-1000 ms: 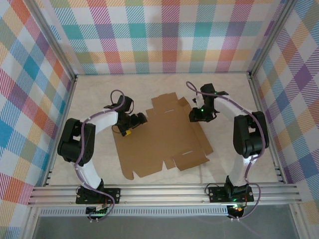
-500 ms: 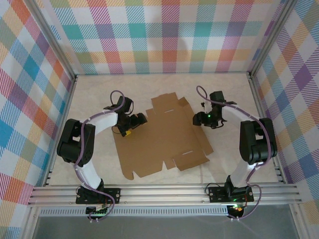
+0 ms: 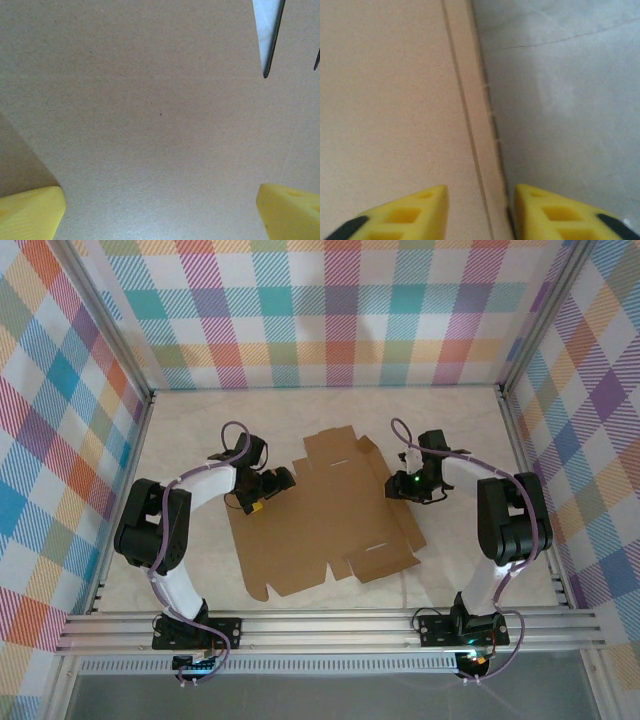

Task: Fold the paper box

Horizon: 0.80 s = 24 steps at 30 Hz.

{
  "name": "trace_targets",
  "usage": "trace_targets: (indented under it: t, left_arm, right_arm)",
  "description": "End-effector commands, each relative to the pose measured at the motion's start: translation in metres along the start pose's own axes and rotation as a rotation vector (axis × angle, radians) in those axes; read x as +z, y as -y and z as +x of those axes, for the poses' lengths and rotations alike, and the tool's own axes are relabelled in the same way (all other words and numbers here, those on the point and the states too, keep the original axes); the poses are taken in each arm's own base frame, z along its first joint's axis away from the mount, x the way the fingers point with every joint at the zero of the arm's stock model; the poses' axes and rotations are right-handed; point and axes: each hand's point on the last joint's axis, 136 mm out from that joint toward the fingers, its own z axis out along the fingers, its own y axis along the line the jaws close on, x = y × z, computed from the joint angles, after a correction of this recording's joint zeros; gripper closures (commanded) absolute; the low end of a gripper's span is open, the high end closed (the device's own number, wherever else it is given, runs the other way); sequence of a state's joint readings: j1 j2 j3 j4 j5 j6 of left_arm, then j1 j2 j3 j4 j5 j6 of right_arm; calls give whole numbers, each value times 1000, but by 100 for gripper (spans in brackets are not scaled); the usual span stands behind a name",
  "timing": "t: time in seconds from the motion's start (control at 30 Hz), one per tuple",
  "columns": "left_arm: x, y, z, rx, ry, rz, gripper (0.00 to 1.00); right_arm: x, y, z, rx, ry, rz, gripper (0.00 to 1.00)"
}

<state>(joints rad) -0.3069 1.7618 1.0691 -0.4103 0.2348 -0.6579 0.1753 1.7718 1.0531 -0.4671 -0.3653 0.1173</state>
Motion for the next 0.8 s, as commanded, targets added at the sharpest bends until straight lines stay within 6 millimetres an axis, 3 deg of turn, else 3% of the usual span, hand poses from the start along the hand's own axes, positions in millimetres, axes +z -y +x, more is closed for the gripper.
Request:
trace_targets:
  t: [0.0,0.2,0.33,0.57,0.77]
  left_arm:
    - [6,-18,15,8,-37,-54,0]
    - [-3,-15,12,21,-16,-48,0]
    - [-25,-2,2,94,56,-8,0]
    - [-67,20,-39,396,235,-28,0]
    - [-63,38,-68,604,203,-61,0]
  right_arm:
    - [-5,-10,-6,-41,-3,-27,71]
    - [-10,-8,-5,-108,9,33,87]
    - [-13,-8,-7,-161,15,53,99]
    - [-17,-13,-17,-346,-31,60,100]
    - [-20,-22,-46,-537,9,49,100]
